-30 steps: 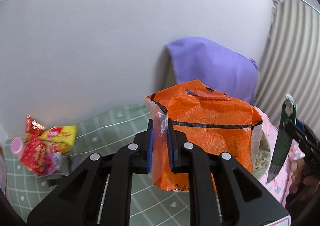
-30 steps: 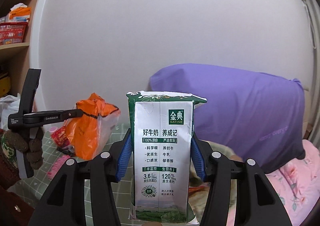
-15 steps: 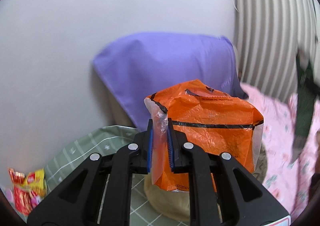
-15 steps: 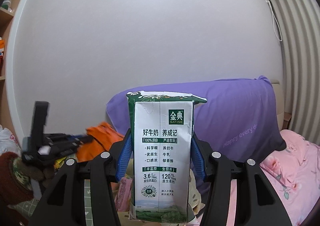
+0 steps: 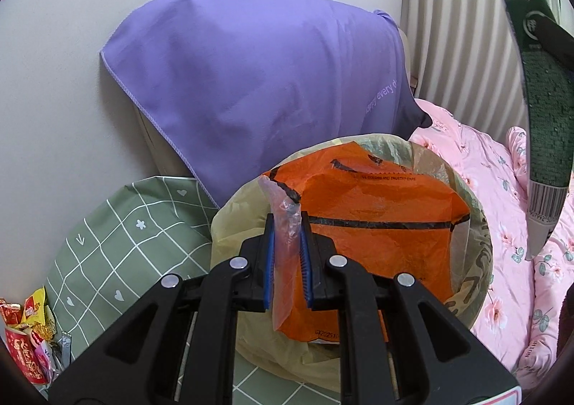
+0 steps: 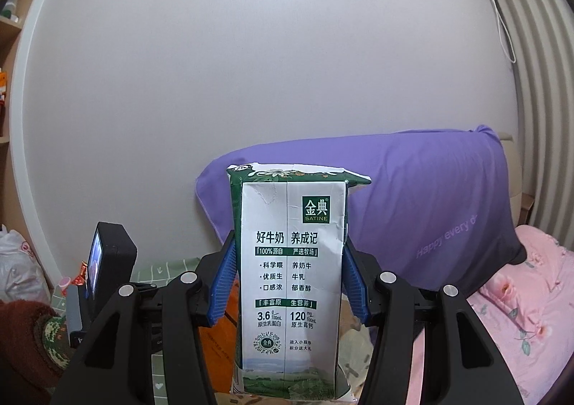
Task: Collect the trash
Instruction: 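Carry the orange bag and milk carton to the yellow trash bag and open both tools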
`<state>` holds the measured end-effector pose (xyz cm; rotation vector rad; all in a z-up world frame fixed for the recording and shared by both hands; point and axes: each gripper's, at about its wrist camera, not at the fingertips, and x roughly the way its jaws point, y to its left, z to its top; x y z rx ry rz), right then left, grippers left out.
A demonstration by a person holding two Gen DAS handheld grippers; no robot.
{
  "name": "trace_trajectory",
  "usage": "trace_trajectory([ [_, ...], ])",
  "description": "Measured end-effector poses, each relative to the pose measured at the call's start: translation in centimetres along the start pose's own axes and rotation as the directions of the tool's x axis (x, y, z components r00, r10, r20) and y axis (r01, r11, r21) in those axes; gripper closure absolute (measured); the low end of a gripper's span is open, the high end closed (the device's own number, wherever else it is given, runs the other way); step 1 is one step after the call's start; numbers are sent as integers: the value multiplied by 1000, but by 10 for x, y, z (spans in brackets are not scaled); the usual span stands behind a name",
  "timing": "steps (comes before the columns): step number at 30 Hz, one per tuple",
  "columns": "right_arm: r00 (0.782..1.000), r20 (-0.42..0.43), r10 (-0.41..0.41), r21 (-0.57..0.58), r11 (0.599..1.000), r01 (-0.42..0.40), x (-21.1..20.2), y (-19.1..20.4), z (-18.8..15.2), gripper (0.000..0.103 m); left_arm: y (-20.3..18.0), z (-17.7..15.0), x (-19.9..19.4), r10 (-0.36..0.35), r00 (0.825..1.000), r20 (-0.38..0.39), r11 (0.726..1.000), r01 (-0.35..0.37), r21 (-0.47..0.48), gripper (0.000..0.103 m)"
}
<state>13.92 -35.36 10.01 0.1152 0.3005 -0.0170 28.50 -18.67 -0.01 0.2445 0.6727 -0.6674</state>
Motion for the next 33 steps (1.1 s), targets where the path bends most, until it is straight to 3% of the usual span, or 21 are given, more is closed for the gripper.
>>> trace_trajectory([
  [9,989,9,148,38,988,-148,47,11,4,53,39,-3,3,-65,998,-10,986,63,-153,91],
  [12,983,-37,181,79,981,-177,75,3,-10,53,42,-5,5,-118,993,-18,978,113,-174,91],
  [17,973,-193,123,98,990,-106,106,-17,-49,53,36,-12,7,-192,981,-38,968,183,-174,91],
  [26,969,-241,57,59,997,-44,87,-33,-75,53,20,-10,15,-222,974,-50,966,212,-147,90],
  [33,974,-213,78,91,994,-60,77,-26,-61,53,25,-4,14,-182,983,-36,973,174,-153,90],
])
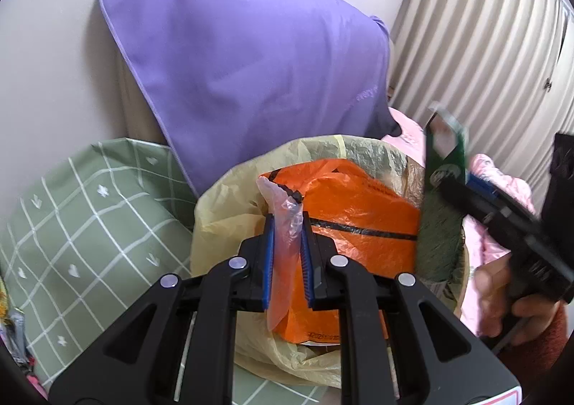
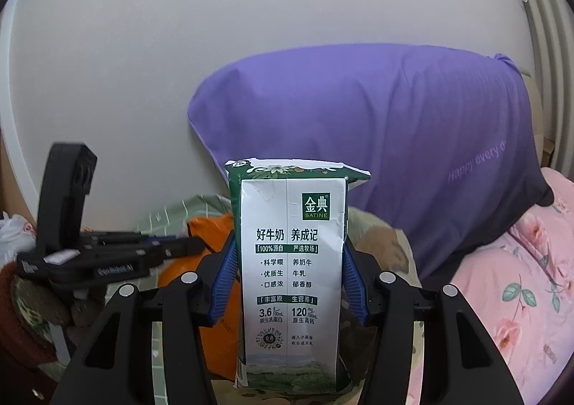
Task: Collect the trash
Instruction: 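Carry the orange bag and milk carton to the yellow trash bag and open both tools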
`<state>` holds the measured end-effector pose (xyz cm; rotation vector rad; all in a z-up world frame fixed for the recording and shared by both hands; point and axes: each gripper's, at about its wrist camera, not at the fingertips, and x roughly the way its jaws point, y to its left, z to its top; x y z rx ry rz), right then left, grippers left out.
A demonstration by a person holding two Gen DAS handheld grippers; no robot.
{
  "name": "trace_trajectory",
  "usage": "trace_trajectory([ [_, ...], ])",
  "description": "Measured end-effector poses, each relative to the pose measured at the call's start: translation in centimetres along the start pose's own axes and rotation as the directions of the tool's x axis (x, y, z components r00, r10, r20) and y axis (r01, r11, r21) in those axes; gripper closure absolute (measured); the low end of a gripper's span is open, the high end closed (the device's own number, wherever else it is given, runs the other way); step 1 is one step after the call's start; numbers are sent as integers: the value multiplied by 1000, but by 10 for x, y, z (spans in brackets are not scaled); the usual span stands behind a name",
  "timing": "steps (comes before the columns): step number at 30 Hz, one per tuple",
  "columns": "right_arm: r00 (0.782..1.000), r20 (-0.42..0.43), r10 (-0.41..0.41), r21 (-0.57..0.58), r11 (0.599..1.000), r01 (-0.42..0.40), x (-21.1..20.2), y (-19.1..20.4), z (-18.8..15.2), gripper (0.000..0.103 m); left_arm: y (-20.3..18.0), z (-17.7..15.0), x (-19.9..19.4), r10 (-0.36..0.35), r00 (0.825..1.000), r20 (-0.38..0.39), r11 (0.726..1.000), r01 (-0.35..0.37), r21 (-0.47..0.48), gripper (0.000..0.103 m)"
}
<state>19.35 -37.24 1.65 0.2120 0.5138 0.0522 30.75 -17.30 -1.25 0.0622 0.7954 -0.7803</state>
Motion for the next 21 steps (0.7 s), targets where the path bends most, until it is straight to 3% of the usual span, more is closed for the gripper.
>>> trace_trajectory([
  [7,988,133,75,12,997,-77,-3,16,37,53,14,10,-15,65,996,55,998,-64,-23,90],
  [10,981,156,112,17,993,-116,8,18,36,53,18,9,-12,24,999,36,999,-22,-47,90],
  [13,993,64,103,25,994,-105,29,15,26,53,16,4,-5,-58,998,-12,997,57,-48,86],
  [21,996,-67,56,13,998,-56,31,4,-9,53,4,-3,12,-111,992,-59,994,109,-25,82],
])
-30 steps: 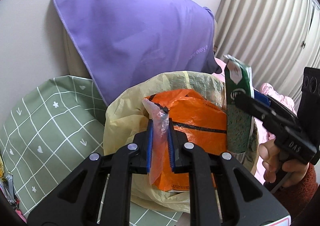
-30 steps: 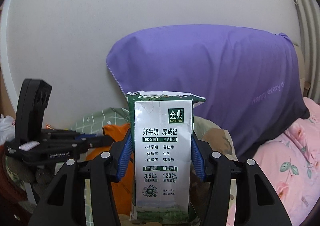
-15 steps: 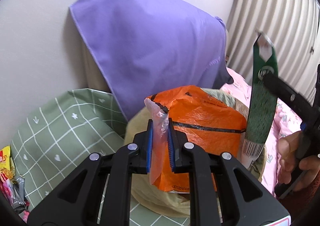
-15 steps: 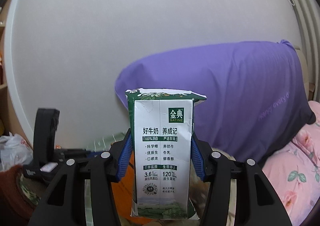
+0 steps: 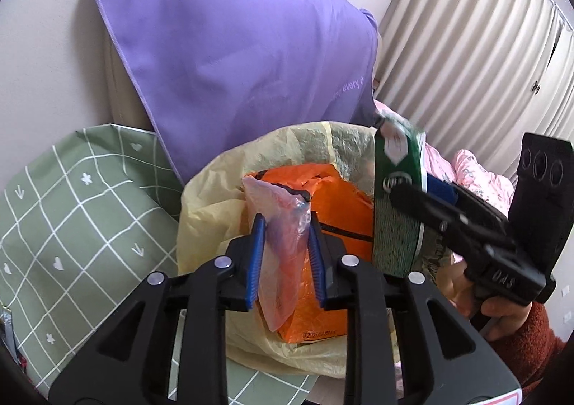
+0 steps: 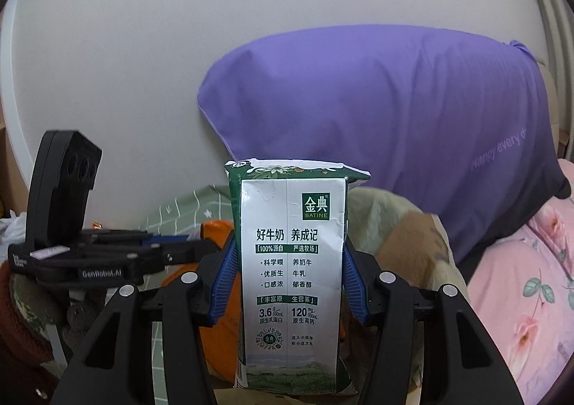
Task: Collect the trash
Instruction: 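Carry the orange bag and milk carton to the yellow trash bag and open both tools, then move both tools back over the table toward the red cup and yellow packet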
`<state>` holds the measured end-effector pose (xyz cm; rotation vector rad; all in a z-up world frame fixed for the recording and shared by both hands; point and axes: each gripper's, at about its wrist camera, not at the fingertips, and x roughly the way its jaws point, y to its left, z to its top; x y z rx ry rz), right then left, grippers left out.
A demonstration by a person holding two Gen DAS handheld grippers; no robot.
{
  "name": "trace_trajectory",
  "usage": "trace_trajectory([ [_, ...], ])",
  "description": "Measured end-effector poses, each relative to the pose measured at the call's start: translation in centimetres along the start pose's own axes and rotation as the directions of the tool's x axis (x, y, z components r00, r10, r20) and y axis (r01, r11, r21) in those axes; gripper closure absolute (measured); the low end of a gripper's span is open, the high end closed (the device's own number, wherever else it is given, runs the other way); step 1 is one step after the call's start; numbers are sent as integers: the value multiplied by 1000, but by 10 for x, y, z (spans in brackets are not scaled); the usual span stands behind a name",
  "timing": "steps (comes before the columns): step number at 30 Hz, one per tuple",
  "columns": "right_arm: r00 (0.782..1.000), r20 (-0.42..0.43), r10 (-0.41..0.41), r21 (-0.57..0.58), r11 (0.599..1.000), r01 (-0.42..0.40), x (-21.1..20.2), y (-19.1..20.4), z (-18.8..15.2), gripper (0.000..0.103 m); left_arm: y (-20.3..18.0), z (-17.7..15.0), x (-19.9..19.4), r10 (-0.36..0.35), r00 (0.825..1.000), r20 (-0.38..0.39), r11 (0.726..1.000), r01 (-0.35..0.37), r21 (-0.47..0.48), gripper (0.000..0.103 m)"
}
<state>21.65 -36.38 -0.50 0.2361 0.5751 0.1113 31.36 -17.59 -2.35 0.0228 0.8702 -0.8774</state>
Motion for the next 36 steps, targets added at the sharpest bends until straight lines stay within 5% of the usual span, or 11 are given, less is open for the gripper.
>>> trace_trajectory([
  [11,990,-100,-103,-76,992,96,22,9,-4,53,6,0,11,-50,998,-26,998,49,-40,78],
  [19,984,-138,-108,-96,991,95,24,12,-5,52,20,0,-16,-68,997,30,993,70,-96,63],
  [27,985,-122,-125,-126,986,109,12,25,-3,47,30,-6,-59,45,986,158,989,-22,-146,58],
  [36,994,-37,-100,-135,986,94,-15,44,9,46,42,-29,-88,122,977,177,980,-90,-179,58],
])
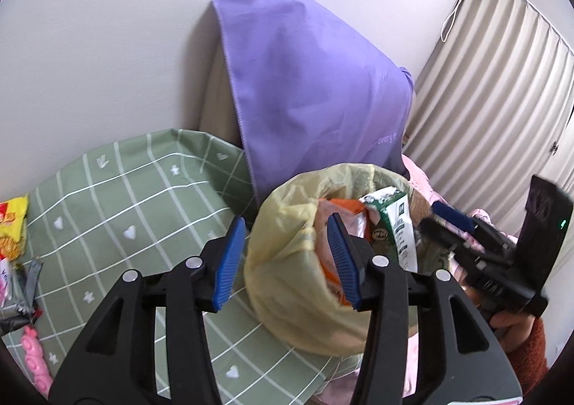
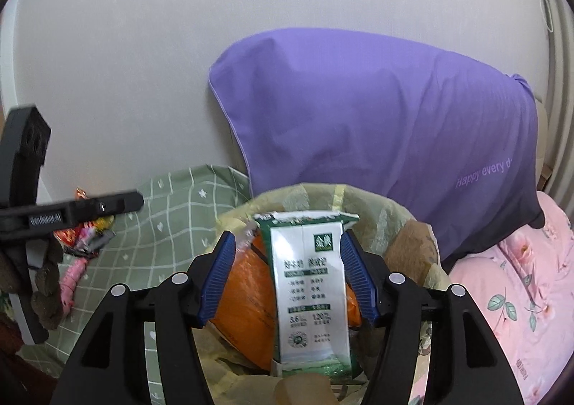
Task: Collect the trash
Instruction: 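Move both tools back over the table toward the red cup and yellow packet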
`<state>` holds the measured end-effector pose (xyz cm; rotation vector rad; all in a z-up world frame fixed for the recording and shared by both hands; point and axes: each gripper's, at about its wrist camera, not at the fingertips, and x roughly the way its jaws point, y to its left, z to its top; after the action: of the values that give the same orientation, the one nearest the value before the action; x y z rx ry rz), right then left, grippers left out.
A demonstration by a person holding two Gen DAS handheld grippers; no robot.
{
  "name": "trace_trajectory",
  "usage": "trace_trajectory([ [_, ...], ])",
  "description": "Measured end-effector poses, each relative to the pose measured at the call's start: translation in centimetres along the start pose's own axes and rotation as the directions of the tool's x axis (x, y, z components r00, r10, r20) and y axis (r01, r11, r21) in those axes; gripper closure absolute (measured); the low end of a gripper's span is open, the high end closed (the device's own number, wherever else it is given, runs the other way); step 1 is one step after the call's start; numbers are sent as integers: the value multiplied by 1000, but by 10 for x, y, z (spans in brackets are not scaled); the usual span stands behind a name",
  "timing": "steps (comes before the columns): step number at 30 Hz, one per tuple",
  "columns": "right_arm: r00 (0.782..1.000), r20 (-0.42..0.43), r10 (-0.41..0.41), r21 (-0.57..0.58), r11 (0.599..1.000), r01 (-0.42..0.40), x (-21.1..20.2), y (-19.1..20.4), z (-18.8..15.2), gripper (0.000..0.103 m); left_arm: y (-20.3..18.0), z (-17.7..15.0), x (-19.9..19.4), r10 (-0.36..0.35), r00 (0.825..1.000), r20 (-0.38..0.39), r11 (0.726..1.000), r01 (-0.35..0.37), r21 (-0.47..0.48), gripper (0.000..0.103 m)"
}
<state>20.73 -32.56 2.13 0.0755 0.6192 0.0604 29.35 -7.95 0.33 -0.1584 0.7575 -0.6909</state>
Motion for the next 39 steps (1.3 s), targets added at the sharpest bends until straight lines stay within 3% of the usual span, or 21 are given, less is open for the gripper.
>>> trace_trajectory([
  [3,998,38,48,12,999,-49,-9,9,6,44,7,-7,-12,31,999,18,1000,-31,-3,58],
  [13,981,27,192,-83,978,-190,10,70,14,44,42,-23,-63,188,979,73,982,-187,-23,58],
  [16,974,44,222,-107,971,-216,18,90,16,44,67,-31,-80,238,968,77,970,-232,-74,58],
  [19,962,8,273,-100,957,-271,37,112,20,44,97,-40,-98,296,952,75,948,-283,-148,58],
  [24,912,-67,404,-29,913,-406,77,147,25,44,149,-59,-134,406,911,73,887,-374,-269,58],
  [26,863,-136,486,34,873,-486,102,163,25,44,169,-67,-147,442,894,68,860,-402,-313,58],
  [29,825,-227,518,95,855,-511,138,187,20,44,204,-85,-164,493,868,53,807,-434,-401,58],
  [31,822,-289,490,77,868,-490,160,209,14,44,221,-94,-171,514,857,41,778,-445,-444,58],
  [34,848,-335,411,-60,889,-454,177,244,5,44,251,-115,-181,553,833,10,718,-470,-513,58],
  [39,859,-343,379,-280,832,-479,197,312,-5,45,273,-134,-191,567,823,-23,685,-487,-542,58],
])
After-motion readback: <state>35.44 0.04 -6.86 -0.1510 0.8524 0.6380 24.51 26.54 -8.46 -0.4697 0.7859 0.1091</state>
